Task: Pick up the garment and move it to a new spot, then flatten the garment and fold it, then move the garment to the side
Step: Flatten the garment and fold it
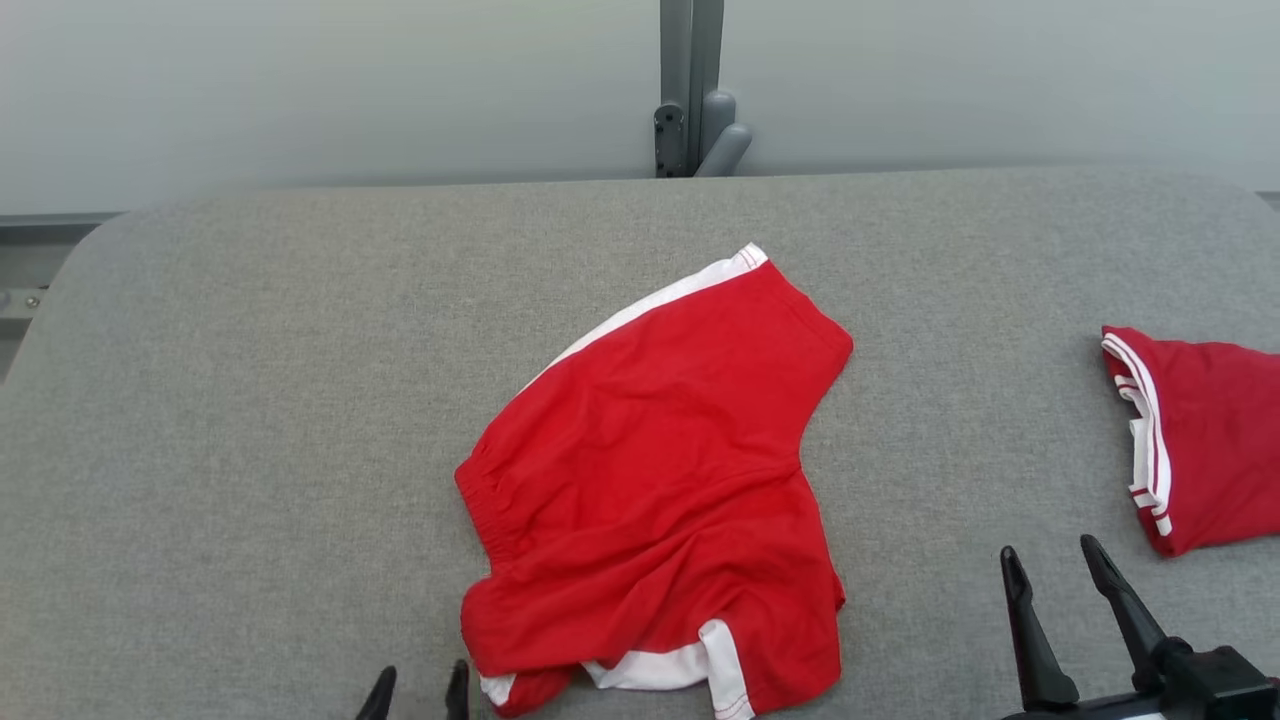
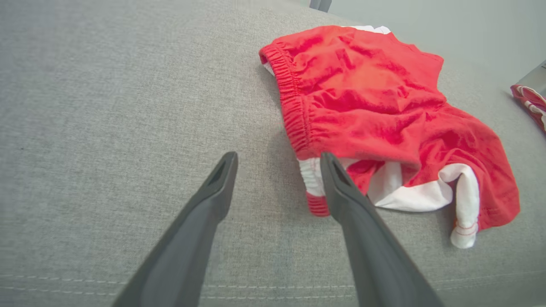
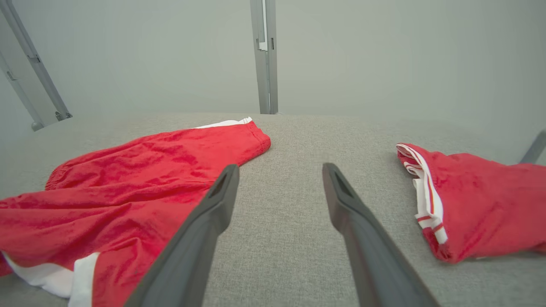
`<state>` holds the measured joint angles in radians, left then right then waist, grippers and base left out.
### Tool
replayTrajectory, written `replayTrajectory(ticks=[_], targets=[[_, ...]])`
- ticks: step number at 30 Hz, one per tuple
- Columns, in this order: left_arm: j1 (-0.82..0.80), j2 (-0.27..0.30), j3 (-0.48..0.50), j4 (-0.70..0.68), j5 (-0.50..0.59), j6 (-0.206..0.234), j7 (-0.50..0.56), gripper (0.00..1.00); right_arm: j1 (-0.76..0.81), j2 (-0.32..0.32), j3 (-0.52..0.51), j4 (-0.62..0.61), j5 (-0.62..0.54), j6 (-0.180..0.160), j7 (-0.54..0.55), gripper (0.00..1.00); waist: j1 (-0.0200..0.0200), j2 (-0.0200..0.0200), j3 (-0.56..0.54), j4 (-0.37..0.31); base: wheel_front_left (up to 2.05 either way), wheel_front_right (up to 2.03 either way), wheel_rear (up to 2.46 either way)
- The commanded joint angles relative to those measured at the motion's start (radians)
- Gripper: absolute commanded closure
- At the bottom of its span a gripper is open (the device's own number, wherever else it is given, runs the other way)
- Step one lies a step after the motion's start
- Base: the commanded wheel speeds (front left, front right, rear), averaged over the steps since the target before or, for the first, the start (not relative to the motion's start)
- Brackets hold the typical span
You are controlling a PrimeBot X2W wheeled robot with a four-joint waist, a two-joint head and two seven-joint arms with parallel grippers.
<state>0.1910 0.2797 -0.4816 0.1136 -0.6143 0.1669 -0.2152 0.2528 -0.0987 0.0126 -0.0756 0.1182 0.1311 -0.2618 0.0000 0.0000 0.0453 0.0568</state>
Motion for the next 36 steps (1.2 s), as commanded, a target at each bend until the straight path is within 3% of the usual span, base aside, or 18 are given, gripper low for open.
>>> replayTrajectory(ticks=[1, 4, 7, 15, 20, 32, 34, 36], targets=[[0.004, 0.006, 0.021, 0.004, 0.018, 0.0, -0.025, 0.0, 0.013, 0.009, -0.022, -0.004, -0.005, -0.001, -0.004, 0.0, 0.0, 0.0, -0.047, -0.011, 0.0, 0.0, 0.0], [-0.004, 0.0, 0.067, 0.013, 0.052, 0.001, -0.046, 0.0, 0.029, 0.015, -0.06, -0.001, -0.015, -0.001, -0.004, 0.0, 0.0, 0.0, -0.072, -0.012, 0.0, 0.0, 0.0], [-0.012, -0.025, 0.152, -0.022, 0.111, -0.028, -0.05, 0.0, 0.028, 0.018, -0.101, 0.002, -0.025, -0.001, -0.003, 0.0, 0.0, 0.0, -0.091, -0.016, 0.0, 0.0, 0.0], [0.009, -0.11, 0.343, -0.071, 0.288, -0.199, -0.049, 0.0, -0.026, 0.029, -0.193, 0.008, -0.058, -0.001, -0.003, 0.0, 0.0, 0.0, -0.082, -0.033, 0.0, 0.0, 0.0], [-0.021, -0.165, 0.404, -0.062, 0.349, -0.269, -0.05, 0.0, -0.045, 0.036, -0.213, 0.037, -0.056, -0.001, -0.003, 0.0, 0.0, 0.0, -0.078, -0.04, 0.0, 0.0, 0.0], [-0.042, -0.198, 0.421, -0.036, 0.392, -0.298, -0.05, 0.0, -0.074, 0.044, -0.175, 0.032, -0.052, -0.001, -0.003, 0.0, 0.0, 0.0, -0.067, -0.05, 0.0, 0.0, 0.0], [-0.032, -0.192, 0.404, -0.034, 0.387, -0.298, -0.05, 0.0, -0.056, 0.046, -0.124, 0.045, -0.027, -0.001, -0.003, 0.0, 0.0, 0.0, -0.065, -0.047, 0.0, 0.0, 0.0], [-0.009, -0.18, 0.384, -0.02, 0.366, -0.298, -0.05, 0.0, -0.02, 0.041, -0.003, 0.093, 0.026, 0.0, -0.003, 0.0, 0.0, 0.0, -0.063, -0.044, 0.0, 0.0, 0.0]])
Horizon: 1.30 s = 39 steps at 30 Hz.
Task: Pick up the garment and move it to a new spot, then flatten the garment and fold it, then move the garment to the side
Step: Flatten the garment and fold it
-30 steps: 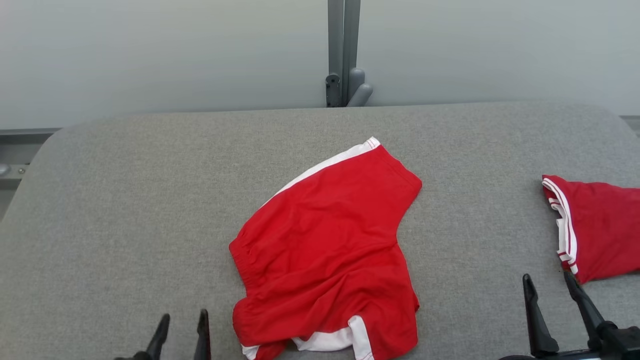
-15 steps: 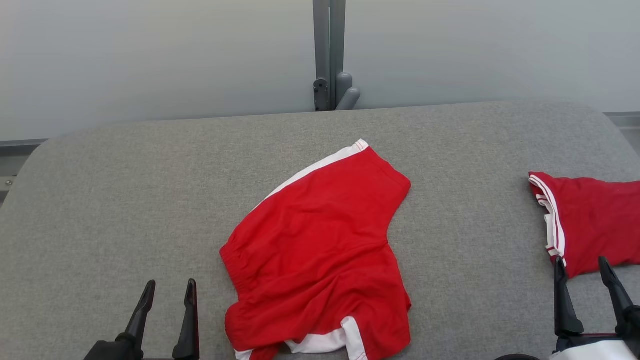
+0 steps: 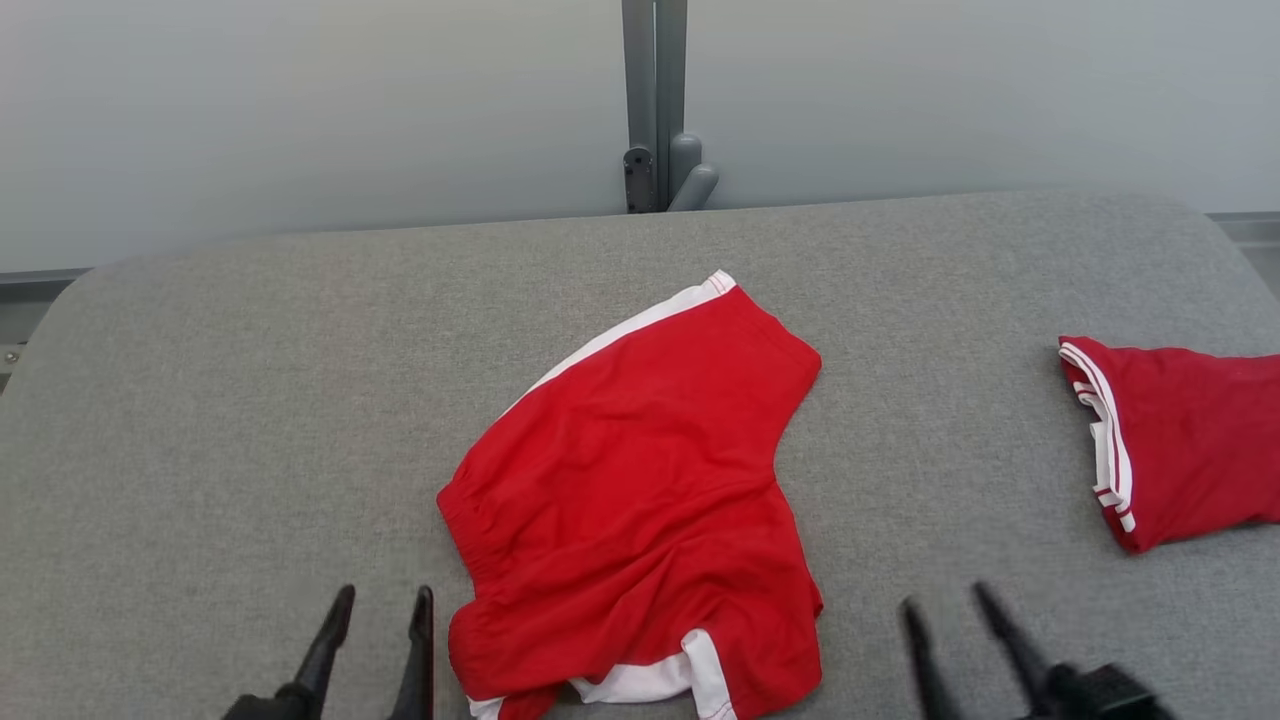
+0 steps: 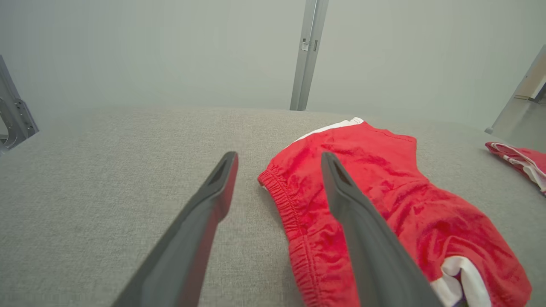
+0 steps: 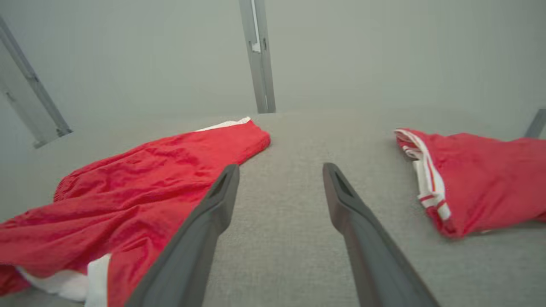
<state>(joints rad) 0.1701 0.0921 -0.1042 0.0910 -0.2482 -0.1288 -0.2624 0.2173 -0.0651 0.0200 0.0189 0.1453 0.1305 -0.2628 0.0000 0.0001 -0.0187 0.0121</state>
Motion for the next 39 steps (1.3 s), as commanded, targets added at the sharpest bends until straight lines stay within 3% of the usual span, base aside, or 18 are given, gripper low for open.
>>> replayTrajectory(ticks=[1, 4, 7, 12, 14, 17, 24, 26, 28, 34, 39], targets=[[0.019, 0.018, -0.014, 0.007, -0.011, -0.003, -0.002, 0.0, 0.025, -0.021, 0.069, 0.019, 0.022, 0.0, 0.003, 0.0, 0.0, -0.0001, 0.003, 0.002, 0.0, 0.0, 0.0], [0.043, 0.069, -0.097, 0.043, -0.049, -0.003, -0.002, 0.0, 0.028, -0.103, 0.278, 0.034, 0.109, -0.001, 0.086, 0.0, 0.0, -0.0001, 0.015, 0.006, 0.0, 0.0, 0.0], [0.048, 0.128, -0.171, 0.056, -0.111, -0.003, 0.049, 0.0, 0.01, -0.156, 0.4, 0.015, 0.186, -0.001, 0.162, 0.0, 0.0, -0.0001, 0.043, 0.008, 0.0, 0.0, 0.0], [0.011, 0.205, -0.242, 0.024, -0.203, -0.002, 0.195, 0.0, -0.039, -0.186, 0.502, 0.012, 0.278, 0.0, 0.231, 0.0, 0.0, -0.0001, 0.112, 0.027, 0.0, 0.0, 0.0], [-0.005, 0.209, -0.25, 0.018, -0.246, -0.002, 0.238, 0.0, -0.058, -0.189, 0.536, 0.02, 0.317, 0.0, 0.262, 0.08, 0.0, -0.0001, 0.141, 0.034, 0.0, 0.0, 0.0], [-0.034, 0.224, -0.291, 0.012, -0.278, -0.002, 0.299, 0.0, -0.091, -0.218, 0.613, 0.035, 0.363, 0.0, 0.317, 0.06, 0.0, -0.0001, 0.181, 0.037, 0.0, 0.0, 0.0], [-0.047, 0.231, -0.303, -0.009, -0.308, 0.0, 0.358, 0.0, -0.158, -0.205, 0.612, 0.075, 0.401, 0.0, 0.294, 0.16, 0.0, -0.0001, 0.223, 0.027, 0.0, 0.0, 0.0], [-0.043, 0.238, -0.303, -0.023, -0.313, 0.004, 0.376, 0.0, -0.175, -0.197, 0.607, 0.097, 0.403, 0.0, 0.288, 0.27, 0.0, -0.0001, 0.225, 0.029, 0.0, 0.0, 0.0], [-0.036, 0.242, -0.304, -0.042, -0.321, 0.009, 0.396, 0.0, -0.185, -0.186, 0.603, 0.118, 0.404, 0.0, 0.281, 0.31, 0.0, -0.0001, 0.224, 0.034, 0.0, 0.0, 0.0], [-0.007, 0.247, -0.3, -0.098, -0.355, 0.031, 0.444, 0.0, -0.193, -0.18, 0.616, 0.159, 0.403, 0.0, 0.279, 0.33, 0.0, -0.0001, 0.216, 0.046, 0.0, 0.0, 0.0], [0.023, 0.248, -0.307, -0.16, -0.394, 0.038, 0.499, 0.0, -0.197, -0.165, 0.625, 0.173, 0.411, 0.0, 0.276, 0.25, 0.0, -0.0001, 0.215, 0.054, 0.0, 0.0, 0.0]])
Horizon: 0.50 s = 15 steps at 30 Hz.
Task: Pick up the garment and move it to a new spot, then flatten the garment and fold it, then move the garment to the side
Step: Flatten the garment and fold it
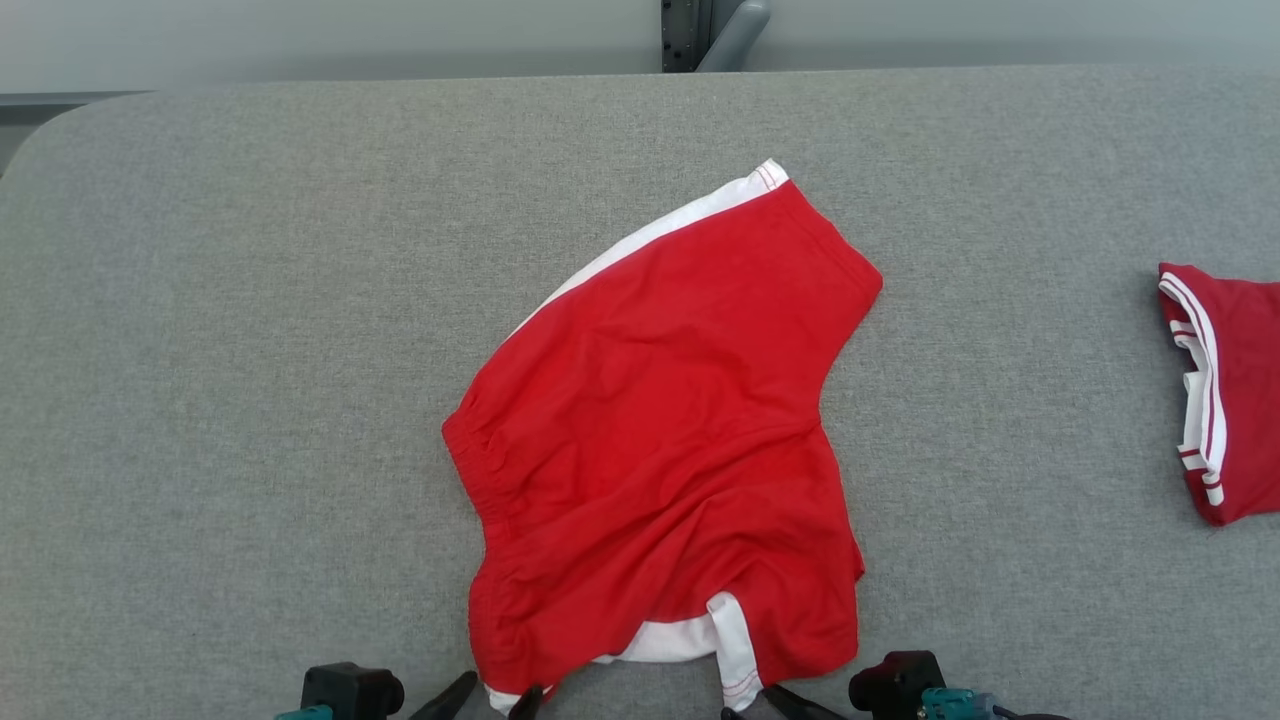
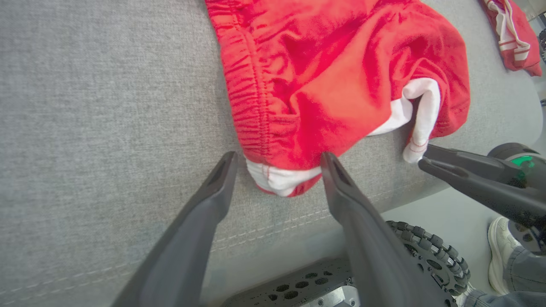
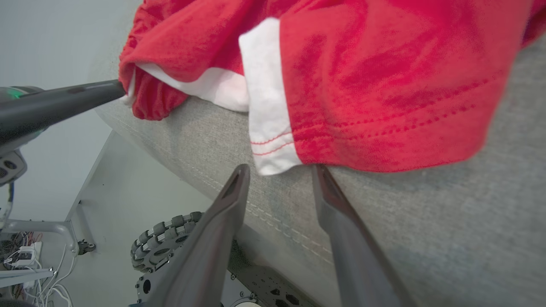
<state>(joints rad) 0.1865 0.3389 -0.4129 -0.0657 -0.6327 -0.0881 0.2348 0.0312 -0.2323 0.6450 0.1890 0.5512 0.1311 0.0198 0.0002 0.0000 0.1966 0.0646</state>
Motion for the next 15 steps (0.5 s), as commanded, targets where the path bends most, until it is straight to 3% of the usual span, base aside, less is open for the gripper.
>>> replayTrajectory(ticks=[1, 3, 10, 11, 13, 15], targets=[[0.009, 0.0, 0.003, -0.01, -0.017, 0.0, 0.01, 0.0, -0.012, 0.005, 0.0, 0.006, 0.006, -0.001, -0.006, 0.25, -0.0002, 0.0, 0.0, 0.002, 0.0, 0.0, 0.0], [0.011, 0.001, -0.006, -0.014, -0.021, 0.0, 0.019, 0.0, -0.021, 0.01, 0.003, 0.015, 0.004, -0.001, -0.006, 0.24, -0.0002, 0.0, 0.001, 0.0, 0.0, 0.0, 0.0], [-0.025, -0.028, -0.014, 0.05, -0.049, -0.011, 0.008, 0.0, -0.054, 0.035, 0.014, 0.058, -0.009, -0.001, -0.009, 0.39, -0.0002, 0.0, 0.005, -0.003, 0.0, 0.0, 0.0], [-0.029, -0.031, -0.014, 0.063, -0.047, -0.01, 0.004, 0.0, -0.06, 0.039, 0.016, 0.066, -0.011, -0.001, -0.009, 0.5, -0.0002, 0.0, 0.006, -0.004, 0.0, 0.0, 0.0], [-0.037, -0.038, -0.017, 0.085, -0.046, -0.012, -0.006, 0.0, -0.069, 0.048, 0.015, 0.082, -0.013, -0.001, -0.013, 0.55, -0.0002, 0.0, 0.005, -0.006, 0.0, 0.0, 0.0], [-0.042, -0.04, -0.017, 0.1, -0.045, -0.015, -0.018, 0.0, -0.075, 0.053, 0.014, 0.096, -0.013, -0.001, -0.016, 0.72, -0.0002, 0.0, 0.003, -0.007, 0.0, 0.0, 0.0]])
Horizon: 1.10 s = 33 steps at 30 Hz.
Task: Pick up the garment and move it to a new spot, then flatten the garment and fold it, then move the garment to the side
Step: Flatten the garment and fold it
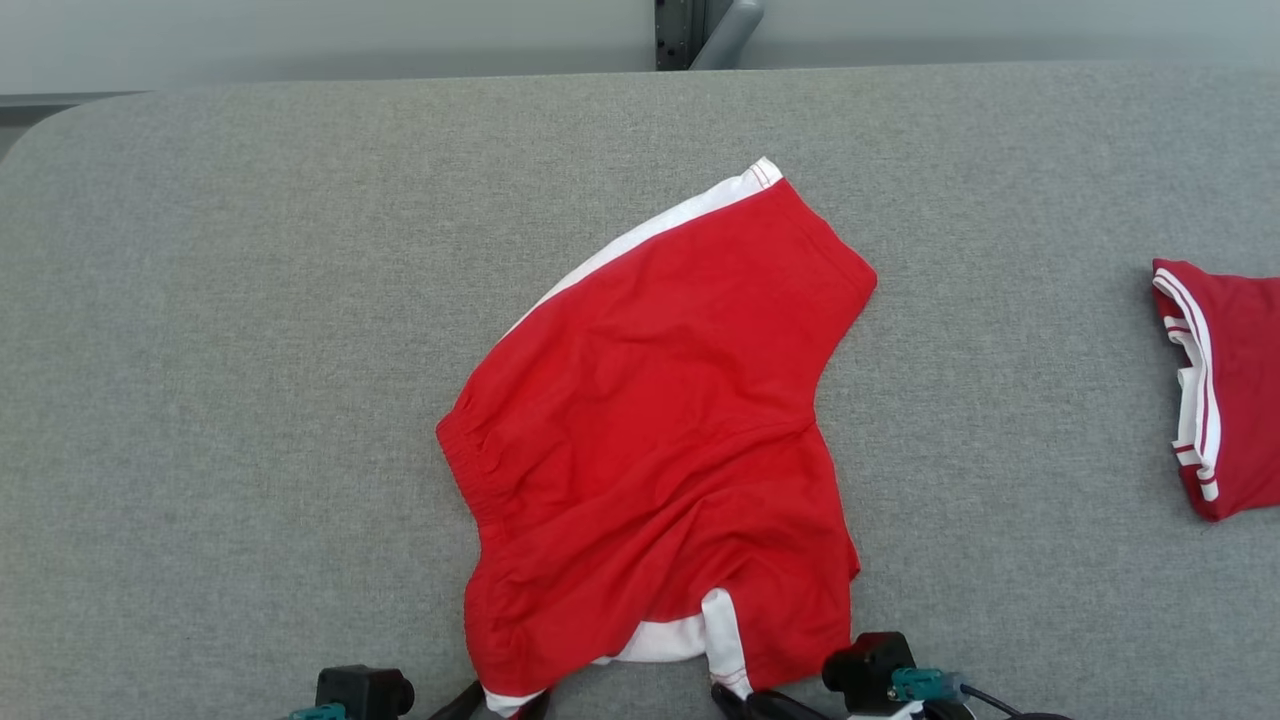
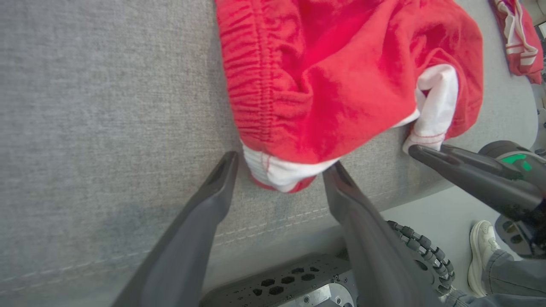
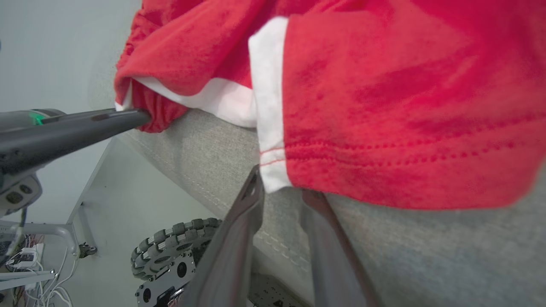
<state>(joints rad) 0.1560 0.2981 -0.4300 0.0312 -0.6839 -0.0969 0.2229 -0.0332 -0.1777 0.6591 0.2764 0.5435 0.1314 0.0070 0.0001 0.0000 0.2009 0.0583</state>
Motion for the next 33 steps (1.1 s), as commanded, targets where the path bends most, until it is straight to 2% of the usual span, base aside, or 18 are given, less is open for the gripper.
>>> replayTrajectory(ticks=[1, 2, 3, 4, 5, 6, 10, 14, 19, 27, 33], targets=[[-0.016, -0.001, -0.001, 0.007, 0.008, -0.007, -0.013, 0.0, -0.013, 0.001, -0.001, 0.013, -0.005, -0.002, -0.006, 0.83, -0.0001, 0.0, -0.001, 0.0, 0.0, 0.0, 0.0], [-0.019, -0.002, 0.0, 0.013, 0.008, -0.009, -0.02, 0.18, -0.017, 0.003, -0.003, 0.014, -0.002, -0.002, -0.013, 1.0, -0.0001, 0.0, -0.001, 0.001, 0.0, 0.0, 0.0], [-0.024, -0.003, 0.0, 0.015, 0.009, -0.008, -0.028, 0.52, -0.019, 0.005, -0.006, 0.016, 0.002, -0.001, -0.018, 1.0, -0.0001, 0.0, -0.001, 0.003, 0.0, 0.0, 0.0], [-0.028, -0.002, 0.0, 0.016, 0.012, -0.009, -0.037, 0.67, -0.02, 0.004, -0.005, 0.016, 0.003, -0.001, -0.02, 1.0, -0.0001, 0.0, 0.0, 0.004, 0.0, 0.0, 0.0], [-0.032, 0.0, 0.002, 0.016, 0.014, -0.01, -0.046, 0.89, -0.02, -0.001, -0.003, 0.012, 0.005, -0.001, -0.022, 1.0, -0.0001, 0.0, 0.0, 0.005, 0.0, 0.0, 0.0], [-0.034, 0.002, 0.003, 0.016, 0.016, -0.011, -0.052, 1.0, -0.019, -0.006, -0.004, 0.004, 0.011, -0.001, -0.025, 1.0, -0.0001, 0.0, 0.001, 0.005, 0.0, 0.0, 0.0], [-0.039, 0.003, 0.006, -0.017, -0.001, -0.017, -0.068, 1.0, -0.005, -0.055, -0.034, -0.054, 0.041, -0.001, -0.019, 1.0, -0.0001, 0.0, 0.003, 0.002, 0.0, 0.0, 0.0], [-0.035, 0.01, 0.01, -0.074, -0.026, -0.019, -0.072, 1.0, 0.02, -0.153, -0.079, -0.158, 0.083, -0.001, 0.025, 1.0, -0.0001, 0.0, 0.001, -0.011, 0.0, 0.0, 0.0], [-0.028, 0.013, 0.019, -0.154, -0.052, -0.02, -0.068, 1.0, 0.057, -0.26, -0.188, -0.281, 0.155, -0.001, 0.074, 1.0, -0.0001, 0.0, -0.006, -0.036, 0.0, 0.0, 0.0], [-0.023, 0.021, 0.004, -0.282, -0.092, -0.022, -0.029, 1.0, 0.103, -0.318, -0.328, -0.412, 0.249, -0.001, 0.12, 1.0, -0.0001, 0.0, -0.002, -0.054, 0.0, 0.0, 0.0], [-0.091, 0.033, 0.013, -0.392, -0.108, -0.014, 0.021, 1.0, 0.08, -0.36, -0.463, -0.517, 0.301, -0.001, 0.16, 1.0, -0.0001, 0.0, 0.044, -0.05, 0.0, 0.0, 0.0]])
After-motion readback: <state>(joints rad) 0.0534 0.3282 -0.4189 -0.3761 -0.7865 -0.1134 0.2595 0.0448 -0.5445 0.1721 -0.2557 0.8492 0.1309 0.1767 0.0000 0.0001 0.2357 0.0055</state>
